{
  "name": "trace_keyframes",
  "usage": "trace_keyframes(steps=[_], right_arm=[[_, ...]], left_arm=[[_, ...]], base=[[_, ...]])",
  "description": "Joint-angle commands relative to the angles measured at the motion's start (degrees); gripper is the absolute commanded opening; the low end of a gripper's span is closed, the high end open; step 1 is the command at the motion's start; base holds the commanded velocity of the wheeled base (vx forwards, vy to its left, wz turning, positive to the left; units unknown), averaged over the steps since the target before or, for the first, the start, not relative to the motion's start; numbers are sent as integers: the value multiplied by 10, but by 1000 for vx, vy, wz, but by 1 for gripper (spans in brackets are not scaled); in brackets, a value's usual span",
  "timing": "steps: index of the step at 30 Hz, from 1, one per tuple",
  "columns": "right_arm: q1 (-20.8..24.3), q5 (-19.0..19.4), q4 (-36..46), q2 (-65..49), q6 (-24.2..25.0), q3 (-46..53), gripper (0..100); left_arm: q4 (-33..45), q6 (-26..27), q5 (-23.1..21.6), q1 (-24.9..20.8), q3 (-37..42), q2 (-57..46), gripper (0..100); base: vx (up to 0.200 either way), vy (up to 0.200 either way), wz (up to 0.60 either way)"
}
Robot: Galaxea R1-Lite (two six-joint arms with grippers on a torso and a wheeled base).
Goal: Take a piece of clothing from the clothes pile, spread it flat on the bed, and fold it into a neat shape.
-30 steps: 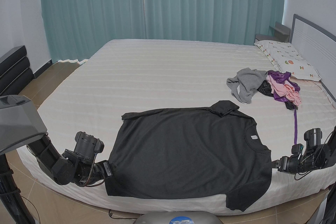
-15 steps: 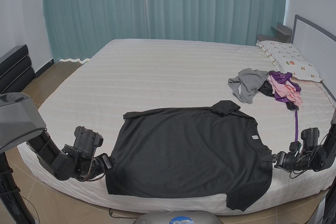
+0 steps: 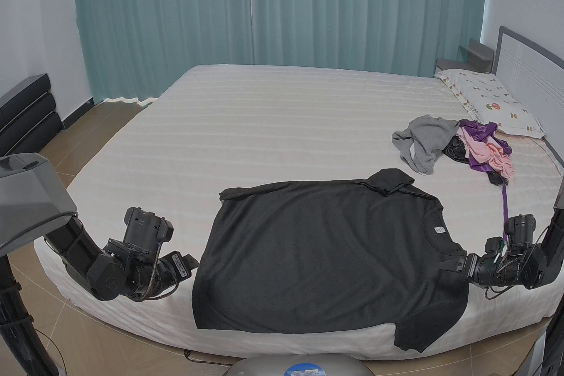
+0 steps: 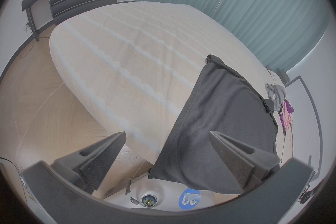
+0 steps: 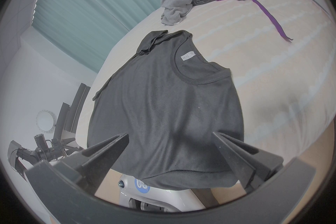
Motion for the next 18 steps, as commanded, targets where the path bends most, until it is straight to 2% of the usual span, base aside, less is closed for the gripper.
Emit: trace_keyframes(steps=[1,7,18], right_arm=[[1,0,-3,1,-1,0,100],[1,-1,-5,1,-1,1,100],[2,-1,-5,0,-1,3,100]], left_arm=[[0,-2,1,-5,0,-10,100],[0,-3,-2,-7,1,-13,100],[-1,-19,-4,-12,-20,-10,100]], base=[[200,0,0],[200,0,0],[0,0,0]])
